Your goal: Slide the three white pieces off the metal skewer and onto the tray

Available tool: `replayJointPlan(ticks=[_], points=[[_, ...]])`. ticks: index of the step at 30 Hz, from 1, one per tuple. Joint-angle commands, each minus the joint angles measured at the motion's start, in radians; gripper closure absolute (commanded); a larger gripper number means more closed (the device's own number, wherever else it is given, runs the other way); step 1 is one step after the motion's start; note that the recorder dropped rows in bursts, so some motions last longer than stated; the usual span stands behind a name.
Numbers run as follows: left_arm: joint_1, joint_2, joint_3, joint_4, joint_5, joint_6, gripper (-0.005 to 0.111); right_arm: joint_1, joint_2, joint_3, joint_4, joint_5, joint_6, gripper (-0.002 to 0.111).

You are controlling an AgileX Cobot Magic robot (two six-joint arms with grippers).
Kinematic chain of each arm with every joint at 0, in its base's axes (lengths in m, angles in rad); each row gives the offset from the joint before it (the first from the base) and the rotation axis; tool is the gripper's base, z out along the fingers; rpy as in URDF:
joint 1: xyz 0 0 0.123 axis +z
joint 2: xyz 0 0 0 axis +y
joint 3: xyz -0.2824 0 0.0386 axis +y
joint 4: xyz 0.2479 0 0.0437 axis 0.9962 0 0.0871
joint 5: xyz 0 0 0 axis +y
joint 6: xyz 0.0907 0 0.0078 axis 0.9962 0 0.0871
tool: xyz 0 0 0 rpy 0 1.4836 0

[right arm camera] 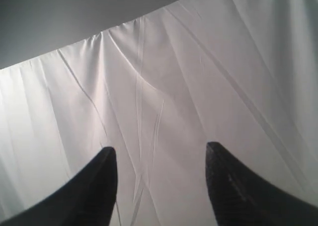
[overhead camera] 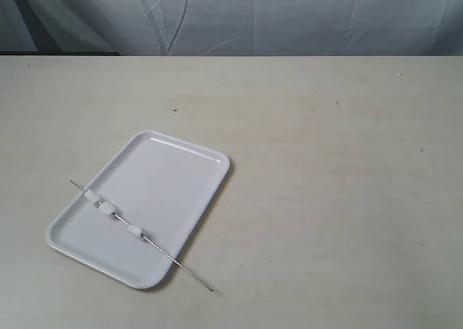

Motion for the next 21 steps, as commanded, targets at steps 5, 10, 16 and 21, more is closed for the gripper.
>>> replayJointPlan(ticks=[5,10,16,21], points=[[-0.002,0.35,-0.361,0.084,0.322,-0.077,0.107,0.129,0.417,-0.494,-0.041,0.485,-0.12,0.063],[-0.002,0.578,-0.528,0.04,0.628,-0.179,0.107,0.221,0.756,-0.785,0.186,0.901,-0.452,0.063],[-0.002,0.813,-0.561,-0.205,1.006,0.149,0.107,0.309,1.076,-0.91,0.418,1.178,-0.613,0.063],[-0.002,1.035,-0.55,-0.586,1.353,0.614,0.107,0.385,1.304,-0.908,0.457,1.293,-0.718,0.063]])
